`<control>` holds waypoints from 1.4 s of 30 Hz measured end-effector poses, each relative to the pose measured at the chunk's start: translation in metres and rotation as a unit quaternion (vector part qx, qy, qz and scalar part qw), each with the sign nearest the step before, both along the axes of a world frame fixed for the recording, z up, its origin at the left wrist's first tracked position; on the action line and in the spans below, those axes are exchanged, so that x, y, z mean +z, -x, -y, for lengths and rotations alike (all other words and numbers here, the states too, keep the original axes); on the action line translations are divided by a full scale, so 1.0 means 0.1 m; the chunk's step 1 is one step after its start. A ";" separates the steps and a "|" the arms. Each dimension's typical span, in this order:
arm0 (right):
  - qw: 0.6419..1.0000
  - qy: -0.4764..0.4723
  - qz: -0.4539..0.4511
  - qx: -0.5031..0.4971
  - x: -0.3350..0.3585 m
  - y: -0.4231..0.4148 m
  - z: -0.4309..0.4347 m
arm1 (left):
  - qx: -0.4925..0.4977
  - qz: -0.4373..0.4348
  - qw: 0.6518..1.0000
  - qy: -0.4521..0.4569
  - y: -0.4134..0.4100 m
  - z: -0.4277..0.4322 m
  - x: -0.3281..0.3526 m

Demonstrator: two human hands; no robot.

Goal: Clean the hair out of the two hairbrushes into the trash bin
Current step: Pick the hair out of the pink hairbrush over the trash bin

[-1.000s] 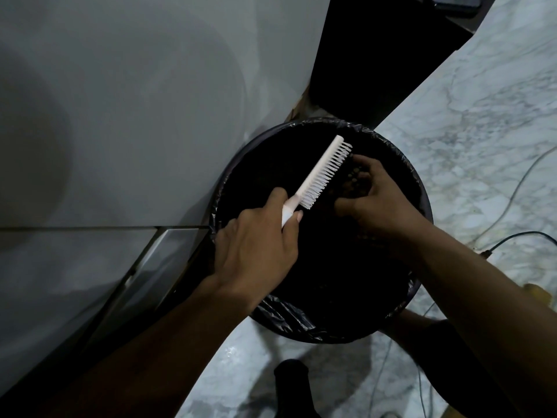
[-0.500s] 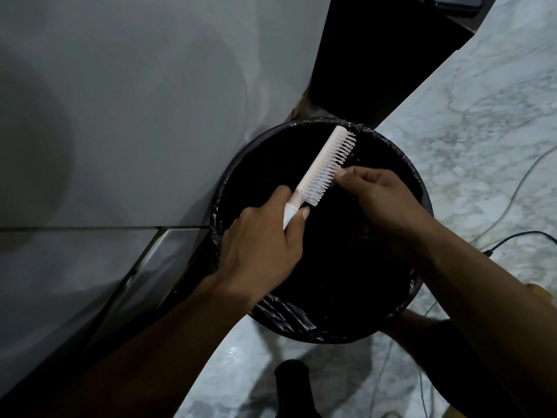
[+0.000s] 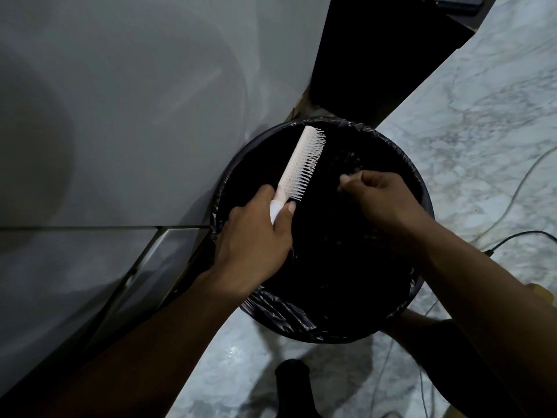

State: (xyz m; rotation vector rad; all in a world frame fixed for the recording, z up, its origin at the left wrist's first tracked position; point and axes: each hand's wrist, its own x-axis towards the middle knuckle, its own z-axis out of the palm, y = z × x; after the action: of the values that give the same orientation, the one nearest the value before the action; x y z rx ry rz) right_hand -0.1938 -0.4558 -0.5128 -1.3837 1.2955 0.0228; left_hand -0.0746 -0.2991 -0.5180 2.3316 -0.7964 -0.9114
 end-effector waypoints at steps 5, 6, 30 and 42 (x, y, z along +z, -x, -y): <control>0.990 -0.024 -0.068 0.121 -0.05 0.00 -0.09 | 0.001 0.013 1.000 0.012 0.00 0.01 0.00; 0.990 -0.026 -0.060 0.128 -0.04 -0.02 -0.11 | -0.007 0.013 1.000 0.014 0.01 0.01 0.01; 0.992 -0.029 0.111 0.052 -0.04 -0.05 -0.12 | -0.042 0.017 0.998 0.032 0.04 0.02 0.02; 0.995 -0.036 0.098 -0.001 0.01 -0.05 -0.12 | 0.013 0.022 1.000 -0.002 -0.05 0.04 0.00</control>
State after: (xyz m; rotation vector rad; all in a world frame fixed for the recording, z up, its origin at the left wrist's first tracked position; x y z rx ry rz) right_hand -0.1883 -0.4438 -0.5116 -1.2899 1.1214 -0.0659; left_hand -0.0691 -0.3026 -0.5185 2.3671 -0.7812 -0.8548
